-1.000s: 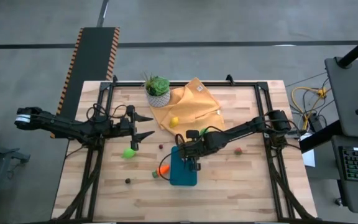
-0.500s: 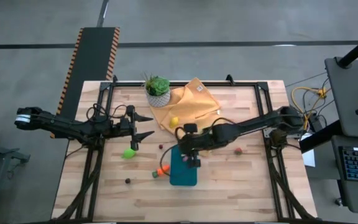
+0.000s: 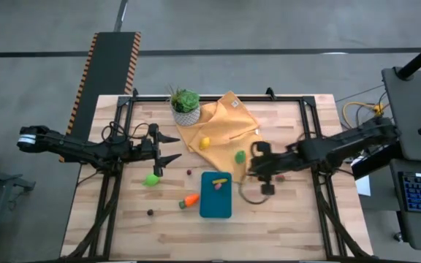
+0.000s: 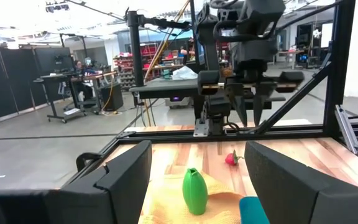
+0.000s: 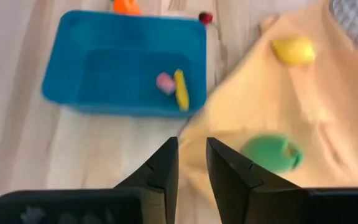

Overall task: Pick and placing Produce into tupperware
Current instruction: Put the strawberry into the bin

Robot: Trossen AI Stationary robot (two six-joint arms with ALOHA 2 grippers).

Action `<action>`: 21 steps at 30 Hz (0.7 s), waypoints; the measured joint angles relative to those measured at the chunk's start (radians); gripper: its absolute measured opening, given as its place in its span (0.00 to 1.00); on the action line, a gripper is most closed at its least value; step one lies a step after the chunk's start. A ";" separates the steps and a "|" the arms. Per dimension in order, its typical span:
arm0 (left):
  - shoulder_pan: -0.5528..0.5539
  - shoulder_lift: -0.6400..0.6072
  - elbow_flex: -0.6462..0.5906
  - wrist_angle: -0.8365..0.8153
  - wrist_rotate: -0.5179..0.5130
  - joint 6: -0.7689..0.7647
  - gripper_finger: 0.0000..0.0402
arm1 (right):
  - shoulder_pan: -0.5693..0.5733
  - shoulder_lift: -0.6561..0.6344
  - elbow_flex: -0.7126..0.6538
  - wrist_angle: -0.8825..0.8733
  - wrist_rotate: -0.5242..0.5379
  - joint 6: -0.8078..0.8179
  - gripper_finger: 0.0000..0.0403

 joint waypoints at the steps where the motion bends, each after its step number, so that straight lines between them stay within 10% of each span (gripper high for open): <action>1: 0.000 0.000 0.000 0.000 0.000 0.000 0.61 | 0.009 -0.042 -0.034 -0.004 0.000 0.039 0.18; 11: 0.000 0.000 0.000 0.000 0.000 0.000 0.61 | 0.099 -0.333 -0.315 -0.042 -0.033 0.458 0.19; 21: 0.000 0.000 -0.001 0.000 0.000 0.000 0.61 | 0.149 -0.303 -0.448 -0.043 -0.063 0.509 0.17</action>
